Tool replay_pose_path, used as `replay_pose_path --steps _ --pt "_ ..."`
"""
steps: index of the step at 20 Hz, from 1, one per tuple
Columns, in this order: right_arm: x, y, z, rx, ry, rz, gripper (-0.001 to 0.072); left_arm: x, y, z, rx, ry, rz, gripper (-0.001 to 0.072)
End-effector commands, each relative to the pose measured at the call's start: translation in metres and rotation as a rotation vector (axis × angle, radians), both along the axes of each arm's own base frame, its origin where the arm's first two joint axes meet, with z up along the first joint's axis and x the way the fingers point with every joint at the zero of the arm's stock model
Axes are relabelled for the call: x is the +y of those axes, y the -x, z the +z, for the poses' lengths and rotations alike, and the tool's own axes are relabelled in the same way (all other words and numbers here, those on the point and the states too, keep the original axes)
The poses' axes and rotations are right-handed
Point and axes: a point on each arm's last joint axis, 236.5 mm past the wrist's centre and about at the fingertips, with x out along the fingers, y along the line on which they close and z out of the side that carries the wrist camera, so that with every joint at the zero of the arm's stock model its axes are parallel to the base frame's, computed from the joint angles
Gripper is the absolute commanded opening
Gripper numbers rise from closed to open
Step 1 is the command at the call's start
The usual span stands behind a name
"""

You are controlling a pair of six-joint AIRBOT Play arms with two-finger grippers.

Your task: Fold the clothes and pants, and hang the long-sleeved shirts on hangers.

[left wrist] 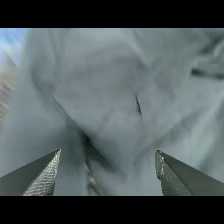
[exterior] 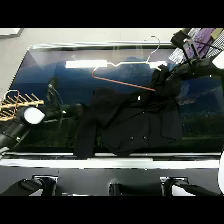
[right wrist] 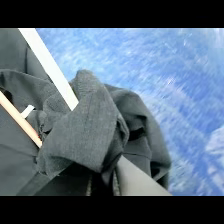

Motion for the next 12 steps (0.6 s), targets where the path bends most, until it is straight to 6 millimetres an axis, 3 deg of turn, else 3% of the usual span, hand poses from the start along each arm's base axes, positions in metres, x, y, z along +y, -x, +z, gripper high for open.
replay_pose_path --steps 1,5,12 --pt "0.002 0.01 -0.001 0.057 -0.041 -0.044 0.0041 -0.043 0.028 -0.038 0.013 -0.017 -0.119 0.067" --pt "0.003 0.017 -0.006 0.096 -0.048 -0.046 0.0041 -0.092 0.036 -0.062 -0.059 -0.049 -0.223 0.0669" --pt "0.003 0.018 -0.004 0.111 -0.074 -0.082 0.0041 -0.115 0.006 -0.103 -0.051 -0.137 -0.267 0.0669"
